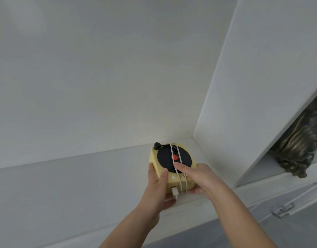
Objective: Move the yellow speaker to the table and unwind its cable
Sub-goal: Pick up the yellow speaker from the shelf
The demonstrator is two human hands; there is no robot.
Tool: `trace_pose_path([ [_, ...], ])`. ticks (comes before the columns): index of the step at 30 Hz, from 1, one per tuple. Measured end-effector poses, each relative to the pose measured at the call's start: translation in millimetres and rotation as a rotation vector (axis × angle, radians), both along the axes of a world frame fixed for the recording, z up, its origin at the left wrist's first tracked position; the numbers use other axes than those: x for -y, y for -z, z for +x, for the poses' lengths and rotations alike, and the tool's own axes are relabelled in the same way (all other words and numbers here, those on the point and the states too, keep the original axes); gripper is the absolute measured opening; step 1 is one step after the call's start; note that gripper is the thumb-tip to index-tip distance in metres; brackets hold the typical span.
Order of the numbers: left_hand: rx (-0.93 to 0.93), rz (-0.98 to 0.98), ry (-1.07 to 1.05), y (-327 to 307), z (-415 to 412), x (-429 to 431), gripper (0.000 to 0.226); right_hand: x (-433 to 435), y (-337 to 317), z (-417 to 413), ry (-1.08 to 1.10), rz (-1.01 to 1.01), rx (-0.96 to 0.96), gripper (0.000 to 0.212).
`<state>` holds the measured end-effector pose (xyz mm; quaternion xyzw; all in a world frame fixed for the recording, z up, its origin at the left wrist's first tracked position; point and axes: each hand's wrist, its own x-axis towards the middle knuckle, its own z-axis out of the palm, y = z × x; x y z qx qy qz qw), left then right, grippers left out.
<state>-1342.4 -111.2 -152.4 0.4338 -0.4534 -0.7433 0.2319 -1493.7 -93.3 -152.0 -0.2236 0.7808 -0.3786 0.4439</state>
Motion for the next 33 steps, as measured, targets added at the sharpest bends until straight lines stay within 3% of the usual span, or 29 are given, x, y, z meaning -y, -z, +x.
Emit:
trace_pose_path([
  [4, -0.069, 0.109, -0.067, 1.3, -9.2, 2.5, 0.057, 3.6, 2.9, -1.2, 0.012, 0.012, -0.015, 0.120],
  [8, -0.199, 0.169, -0.169, 0.7, -12.4, 9.2, 0.044, 3.4, 0.9, -1.4, 0.036, 0.003, 0.050, 0.112],
  [17, -0.285, 0.325, -0.230, -3.1, -13.6, 24.2, 0.054, 2.5, -5.2, 4.1, 0.103, -0.034, 0.082, 0.112],
  [23, -0.349, 0.386, -0.260, 0.3, -21.3, 17.8, 0.049, -3.4, -7.4, 5.2, 0.219, -0.095, 0.243, 0.089],
  [29, -0.342, 0.334, -0.230, -2.8, -22.9, 20.1, 0.048, -2.8, -15.0, 2.0, 0.251, -0.103, 0.347, 0.101],
  [33, -0.318, 0.344, -0.199, -5.9, -25.7, 18.8, 0.048, -3.4, -17.9, 0.6, 0.309, -0.116, 0.415, 0.073],
])
